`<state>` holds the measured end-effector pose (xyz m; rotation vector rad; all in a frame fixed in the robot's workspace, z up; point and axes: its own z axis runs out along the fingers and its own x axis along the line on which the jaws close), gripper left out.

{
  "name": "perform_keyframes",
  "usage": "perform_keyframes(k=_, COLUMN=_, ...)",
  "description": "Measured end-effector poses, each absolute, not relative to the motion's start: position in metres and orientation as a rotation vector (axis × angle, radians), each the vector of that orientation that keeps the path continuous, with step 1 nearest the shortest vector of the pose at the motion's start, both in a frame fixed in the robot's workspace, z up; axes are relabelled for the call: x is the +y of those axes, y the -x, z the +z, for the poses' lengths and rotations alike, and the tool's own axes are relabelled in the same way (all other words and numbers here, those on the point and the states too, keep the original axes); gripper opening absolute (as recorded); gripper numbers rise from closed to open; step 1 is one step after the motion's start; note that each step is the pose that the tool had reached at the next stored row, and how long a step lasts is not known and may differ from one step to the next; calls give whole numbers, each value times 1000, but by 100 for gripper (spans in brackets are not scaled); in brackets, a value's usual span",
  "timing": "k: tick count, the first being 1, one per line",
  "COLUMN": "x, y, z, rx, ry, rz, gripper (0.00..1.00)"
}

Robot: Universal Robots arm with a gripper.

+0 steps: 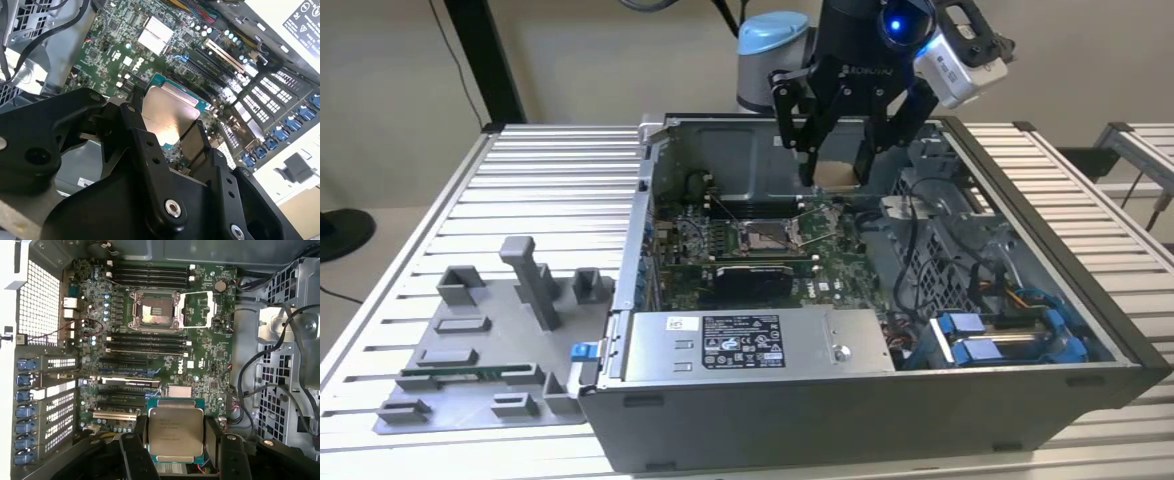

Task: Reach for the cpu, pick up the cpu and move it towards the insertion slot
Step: 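Pick up the cpu and move it towards the insertion slot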

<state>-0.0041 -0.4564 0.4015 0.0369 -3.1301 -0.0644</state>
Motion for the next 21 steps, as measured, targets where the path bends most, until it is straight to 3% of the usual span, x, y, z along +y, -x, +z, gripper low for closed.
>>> perform_keyframes(k=21, x=-438, y=2, z=397, rx=-3130, ry=-37, rz=-64, gripper=0)
